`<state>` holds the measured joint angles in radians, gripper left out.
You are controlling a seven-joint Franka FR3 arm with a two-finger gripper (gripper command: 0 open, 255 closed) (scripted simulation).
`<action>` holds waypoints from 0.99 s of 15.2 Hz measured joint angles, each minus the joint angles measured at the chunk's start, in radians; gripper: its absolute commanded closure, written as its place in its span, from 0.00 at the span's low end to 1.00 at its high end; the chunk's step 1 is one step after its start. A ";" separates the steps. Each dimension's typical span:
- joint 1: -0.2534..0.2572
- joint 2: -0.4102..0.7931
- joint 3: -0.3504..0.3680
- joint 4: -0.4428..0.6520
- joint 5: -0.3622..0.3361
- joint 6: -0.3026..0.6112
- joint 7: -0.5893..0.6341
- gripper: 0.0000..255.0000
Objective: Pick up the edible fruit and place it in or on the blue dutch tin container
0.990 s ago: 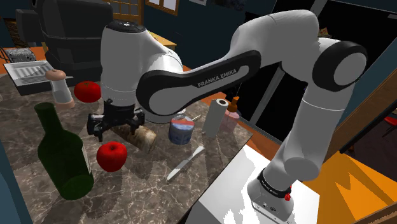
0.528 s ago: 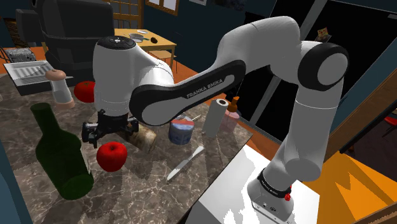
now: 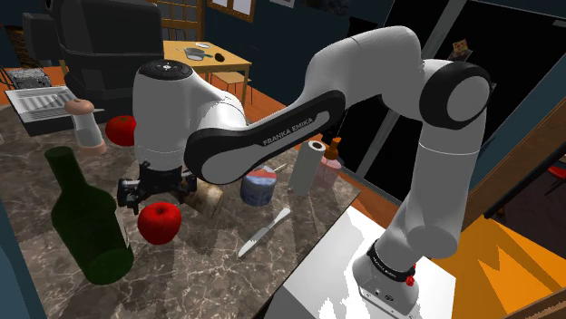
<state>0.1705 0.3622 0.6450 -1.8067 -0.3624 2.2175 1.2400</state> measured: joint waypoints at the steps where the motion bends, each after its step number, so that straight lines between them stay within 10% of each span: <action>1: 0.000 0.000 0.000 0.000 0.000 0.000 0.000 1.00; 15: -0.004 -0.016 0.008 0.020 0.016 -0.032 -0.013 1.00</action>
<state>0.1661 0.3466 0.6528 -1.7866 -0.3462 2.1856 1.2273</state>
